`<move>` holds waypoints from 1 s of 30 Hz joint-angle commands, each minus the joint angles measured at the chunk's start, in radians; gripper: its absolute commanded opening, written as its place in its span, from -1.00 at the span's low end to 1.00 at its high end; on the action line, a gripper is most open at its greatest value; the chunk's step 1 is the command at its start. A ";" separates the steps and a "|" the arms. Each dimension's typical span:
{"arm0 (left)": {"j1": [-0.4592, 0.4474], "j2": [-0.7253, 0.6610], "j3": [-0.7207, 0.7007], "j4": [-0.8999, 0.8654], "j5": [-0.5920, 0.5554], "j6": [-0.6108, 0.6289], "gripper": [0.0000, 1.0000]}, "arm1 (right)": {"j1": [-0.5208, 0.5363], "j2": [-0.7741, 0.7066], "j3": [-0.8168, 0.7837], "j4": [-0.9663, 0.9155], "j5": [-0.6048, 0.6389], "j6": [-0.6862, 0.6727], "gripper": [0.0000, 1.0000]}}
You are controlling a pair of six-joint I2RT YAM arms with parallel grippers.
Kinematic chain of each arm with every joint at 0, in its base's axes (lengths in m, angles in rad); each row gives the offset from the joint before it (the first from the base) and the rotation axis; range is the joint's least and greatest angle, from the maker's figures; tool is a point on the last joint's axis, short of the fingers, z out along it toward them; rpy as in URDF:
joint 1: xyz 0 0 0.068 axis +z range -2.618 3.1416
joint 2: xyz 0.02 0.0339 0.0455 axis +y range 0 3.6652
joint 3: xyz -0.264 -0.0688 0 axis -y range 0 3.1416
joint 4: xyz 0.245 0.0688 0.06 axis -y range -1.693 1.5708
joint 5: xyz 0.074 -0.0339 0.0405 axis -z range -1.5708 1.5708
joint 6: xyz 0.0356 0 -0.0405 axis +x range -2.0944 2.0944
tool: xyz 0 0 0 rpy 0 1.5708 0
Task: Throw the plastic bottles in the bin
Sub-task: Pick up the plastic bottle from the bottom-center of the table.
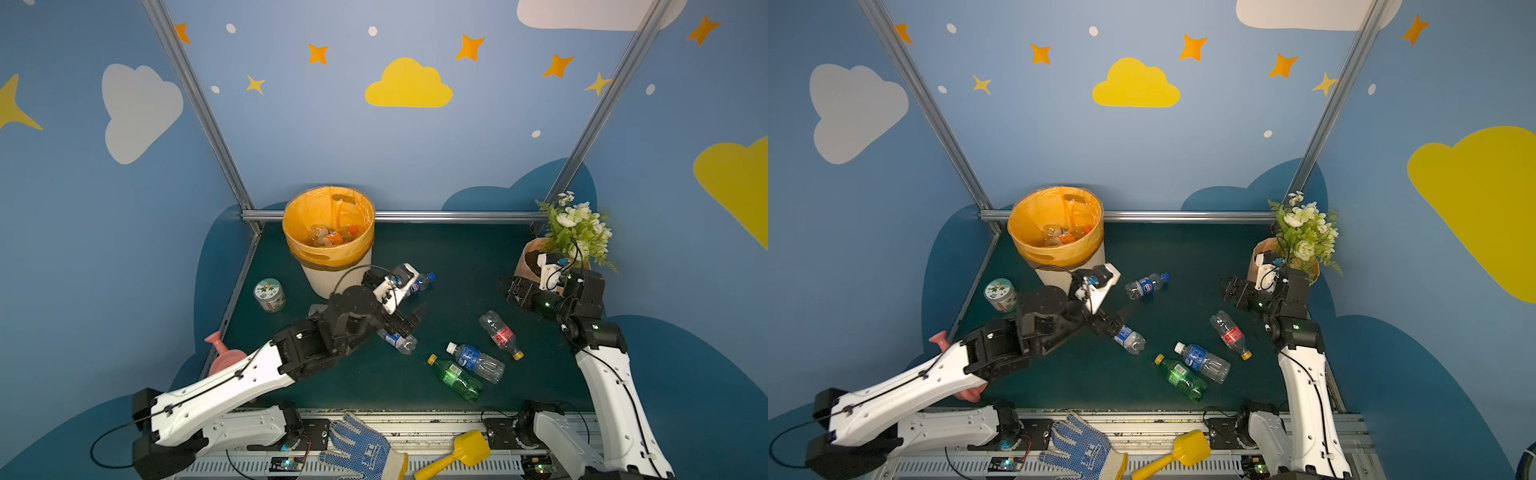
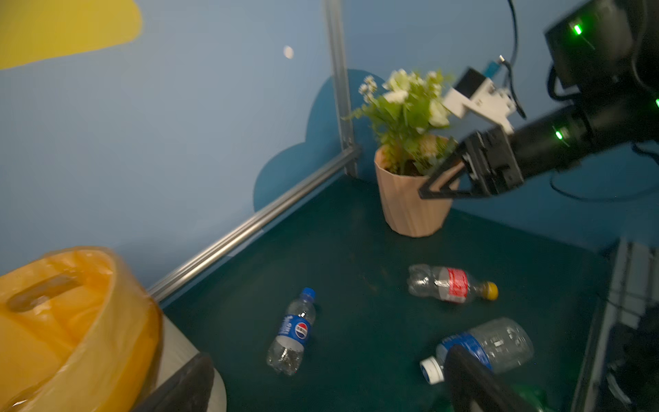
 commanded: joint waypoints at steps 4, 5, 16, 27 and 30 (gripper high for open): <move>-0.099 0.136 0.008 -0.037 0.111 0.118 1.00 | -0.037 -0.015 0.000 -0.012 0.031 0.000 0.91; -0.109 0.157 0.011 -0.040 0.139 0.128 1.00 | -0.042 -0.017 -0.003 -0.012 0.034 0.002 0.91; -0.195 0.464 0.147 -0.182 0.350 0.258 0.99 | -0.080 -0.034 -0.028 -0.001 0.022 0.024 0.91; -0.213 0.685 0.243 -0.266 0.393 0.277 0.91 | -0.102 -0.053 -0.043 0.000 0.004 0.026 0.91; -0.213 0.736 0.262 -0.287 0.394 0.293 0.87 | -0.105 -0.060 -0.046 -0.001 0.002 0.025 0.92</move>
